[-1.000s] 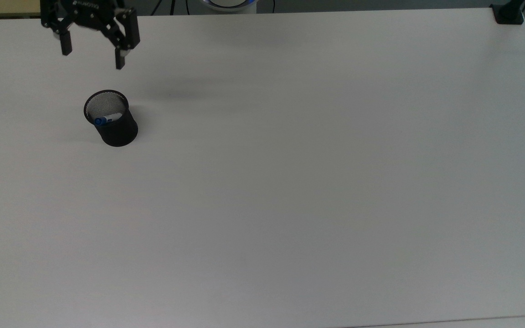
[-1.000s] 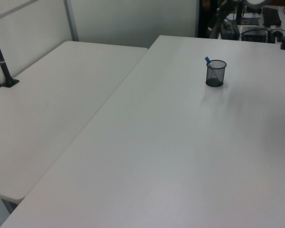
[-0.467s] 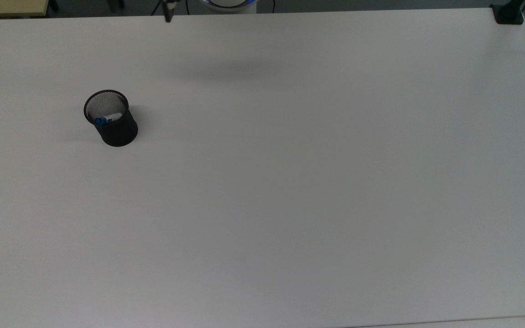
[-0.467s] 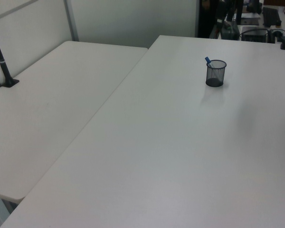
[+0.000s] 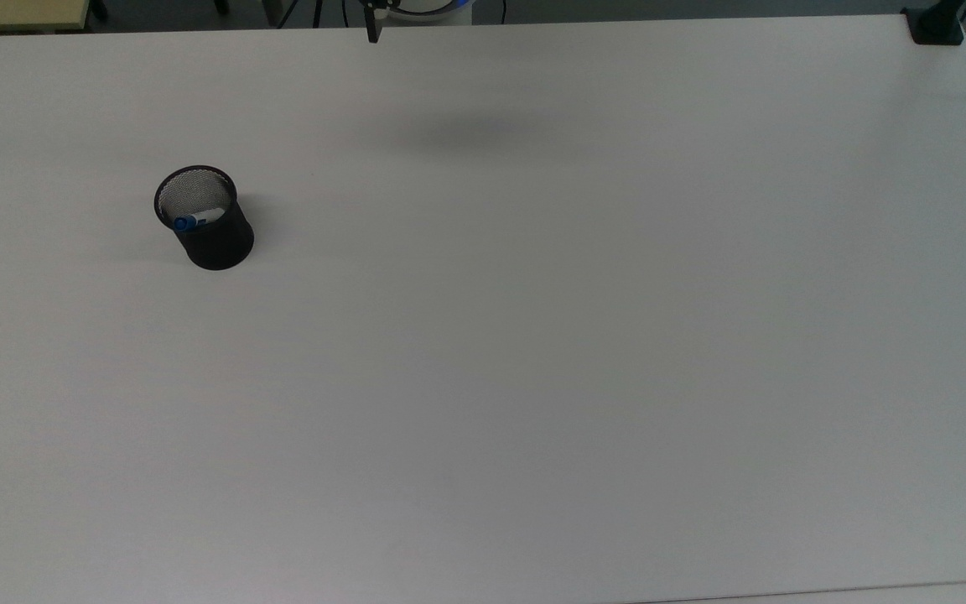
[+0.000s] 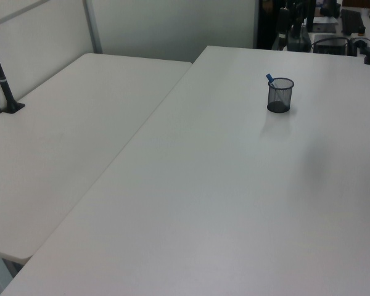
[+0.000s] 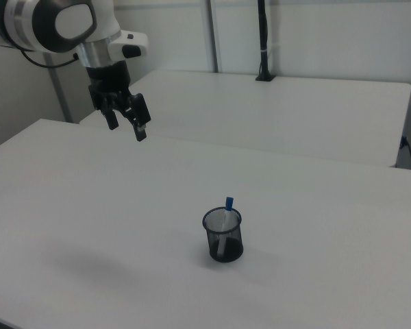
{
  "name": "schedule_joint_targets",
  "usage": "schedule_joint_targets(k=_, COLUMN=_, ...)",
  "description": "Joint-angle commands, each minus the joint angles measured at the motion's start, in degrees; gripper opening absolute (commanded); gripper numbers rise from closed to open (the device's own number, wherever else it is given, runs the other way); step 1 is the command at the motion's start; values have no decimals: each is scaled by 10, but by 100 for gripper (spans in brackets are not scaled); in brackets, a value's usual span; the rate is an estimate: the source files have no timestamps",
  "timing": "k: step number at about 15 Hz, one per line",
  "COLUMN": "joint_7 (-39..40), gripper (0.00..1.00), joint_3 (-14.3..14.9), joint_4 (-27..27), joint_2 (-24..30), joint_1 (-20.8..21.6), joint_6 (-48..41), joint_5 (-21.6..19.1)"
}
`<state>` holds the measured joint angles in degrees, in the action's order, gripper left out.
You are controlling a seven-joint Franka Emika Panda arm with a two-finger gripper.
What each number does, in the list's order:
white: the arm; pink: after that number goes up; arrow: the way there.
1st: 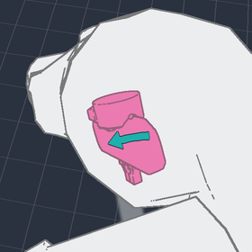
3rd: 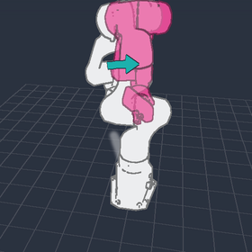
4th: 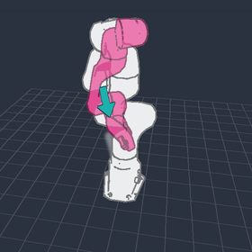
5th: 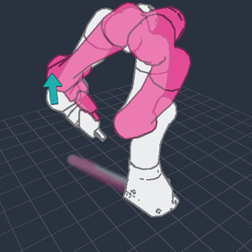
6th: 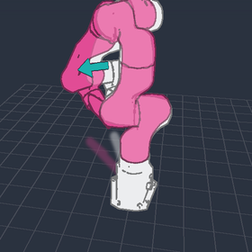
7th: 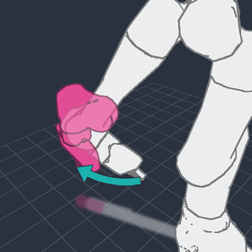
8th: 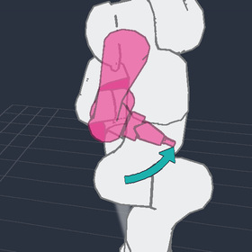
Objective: Insert the marker
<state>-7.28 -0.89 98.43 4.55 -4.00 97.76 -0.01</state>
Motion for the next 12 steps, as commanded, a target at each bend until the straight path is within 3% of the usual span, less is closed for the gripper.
schedule_joint_targets(k=1, joint_7=26, gripper=100, joint_3=13, joint_4=-10, joint_2=-17, joint_1=11, joint_6=27, joint_5=5)
schedule_joint_targets(k=5, joint_7=22, gripper=100, joint_3=12, joint_4=-35, joint_2=-40, joint_1=11, joint_6=44, joint_5=5)
schedule_joint_targets(k=12, joint_7=26, gripper=100, joint_3=12, joint_4=-34, joint_2=-36, joint_1=8, joint_6=43, joint_5=5)
